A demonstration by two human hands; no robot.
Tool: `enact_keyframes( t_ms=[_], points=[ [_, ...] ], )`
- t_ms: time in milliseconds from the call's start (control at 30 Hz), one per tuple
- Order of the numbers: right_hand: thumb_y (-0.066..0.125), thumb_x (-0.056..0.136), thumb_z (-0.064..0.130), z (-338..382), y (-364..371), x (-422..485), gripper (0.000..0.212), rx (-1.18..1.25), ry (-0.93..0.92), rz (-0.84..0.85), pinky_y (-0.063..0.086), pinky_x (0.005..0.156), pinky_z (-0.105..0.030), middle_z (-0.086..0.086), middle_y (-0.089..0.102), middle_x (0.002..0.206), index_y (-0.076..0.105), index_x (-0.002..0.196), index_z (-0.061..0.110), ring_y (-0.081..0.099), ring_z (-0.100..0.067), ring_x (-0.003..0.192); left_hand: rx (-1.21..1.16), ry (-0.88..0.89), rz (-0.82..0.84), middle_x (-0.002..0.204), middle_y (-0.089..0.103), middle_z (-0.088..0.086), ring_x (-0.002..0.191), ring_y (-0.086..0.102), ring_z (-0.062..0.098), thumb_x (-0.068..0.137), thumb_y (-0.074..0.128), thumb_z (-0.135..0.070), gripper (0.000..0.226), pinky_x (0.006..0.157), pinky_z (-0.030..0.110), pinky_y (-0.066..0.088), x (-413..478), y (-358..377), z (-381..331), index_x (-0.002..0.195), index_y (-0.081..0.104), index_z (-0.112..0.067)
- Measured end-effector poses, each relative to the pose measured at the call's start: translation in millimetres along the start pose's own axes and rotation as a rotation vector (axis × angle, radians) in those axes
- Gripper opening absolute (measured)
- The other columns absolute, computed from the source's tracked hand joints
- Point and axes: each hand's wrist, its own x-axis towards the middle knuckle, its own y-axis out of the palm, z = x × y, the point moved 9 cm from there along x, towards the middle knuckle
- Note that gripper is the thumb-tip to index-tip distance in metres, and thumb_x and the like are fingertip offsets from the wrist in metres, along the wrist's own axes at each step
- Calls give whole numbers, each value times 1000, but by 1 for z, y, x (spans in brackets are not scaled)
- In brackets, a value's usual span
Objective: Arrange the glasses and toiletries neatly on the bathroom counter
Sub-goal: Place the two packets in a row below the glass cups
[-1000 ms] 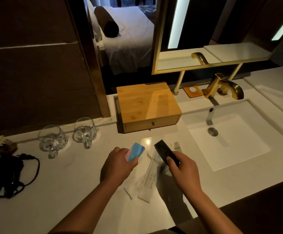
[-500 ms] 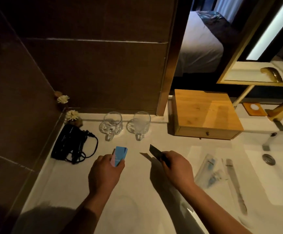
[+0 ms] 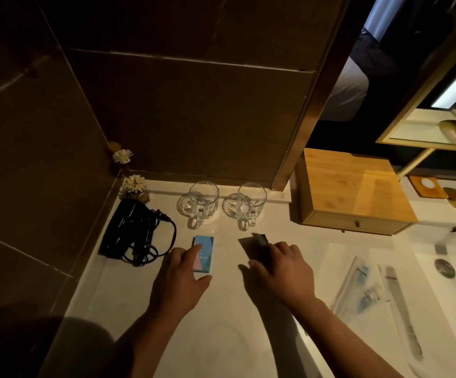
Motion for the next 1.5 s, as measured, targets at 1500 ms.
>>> enact_keyframes(
  t_ms=[1500],
  points=[
    [68, 83, 49, 14, 32, 15, 48, 100, 50, 22, 47, 66, -28, -7, 59, 110, 62, 123, 24, 55, -25, 96, 67, 143, -27, 111, 56, 1, 100, 60, 23, 83, 73, -32, 51, 59, 43, 60, 24, -5, -1, 129, 52, -36]
  ],
)
